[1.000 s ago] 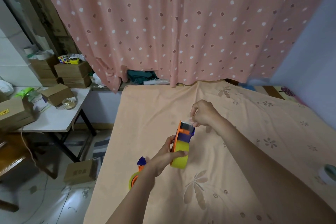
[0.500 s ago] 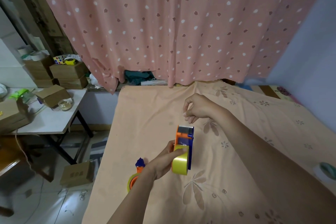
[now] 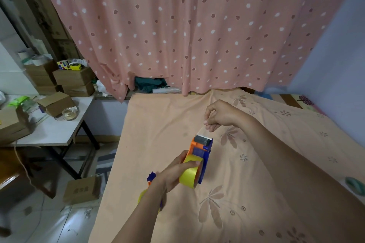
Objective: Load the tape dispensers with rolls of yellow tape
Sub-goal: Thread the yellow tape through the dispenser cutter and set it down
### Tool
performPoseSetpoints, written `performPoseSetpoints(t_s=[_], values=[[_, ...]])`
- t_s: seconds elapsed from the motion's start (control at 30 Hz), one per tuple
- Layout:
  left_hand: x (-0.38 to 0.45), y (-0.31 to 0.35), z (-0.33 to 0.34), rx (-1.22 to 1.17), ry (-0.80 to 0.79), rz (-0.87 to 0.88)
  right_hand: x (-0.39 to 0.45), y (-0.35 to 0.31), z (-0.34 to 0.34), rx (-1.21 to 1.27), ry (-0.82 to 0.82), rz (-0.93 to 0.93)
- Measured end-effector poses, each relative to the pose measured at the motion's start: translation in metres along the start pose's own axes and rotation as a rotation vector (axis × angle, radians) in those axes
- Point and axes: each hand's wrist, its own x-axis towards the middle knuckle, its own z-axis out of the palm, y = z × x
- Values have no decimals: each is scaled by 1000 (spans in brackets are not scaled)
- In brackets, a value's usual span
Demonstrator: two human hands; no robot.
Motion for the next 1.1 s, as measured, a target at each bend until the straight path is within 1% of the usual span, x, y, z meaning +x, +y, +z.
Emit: performPoseSetpoints(t_s=[0.17,0.33,0.43,0.57,0.67,0.77,0.83,0.9,1.0,1.1], values=[[-2,-3,-13,24,23,-12,-4,14,0,144,-11,134],[-3,-8,-15,6,-17,-39,-3,19,4,188,15,198],[-6,-9,-18,-8,-63,-52,-4,18,2,204,16,195],[-7,-11,-21,-62,-88,-61,-3,20,5,212,18,158],[-8,-10,-24,-122,-114,-65,1,25,8,236,55,163],[-10,-11,-30,-105,-125,-64,5,33,5,245,104,204],[-11,-11,-32,-85,-134,-57,6,39,2,239,63,237],[-11,-13,-32,-100,-140,-59,4,44,0,267,-15,247],[-13,-17,-35,-187,-146,-88,2,50,-2,400,-90,223],[-15,-20,-41,-224,-153,-110,0,54,0,512,-153,191]])
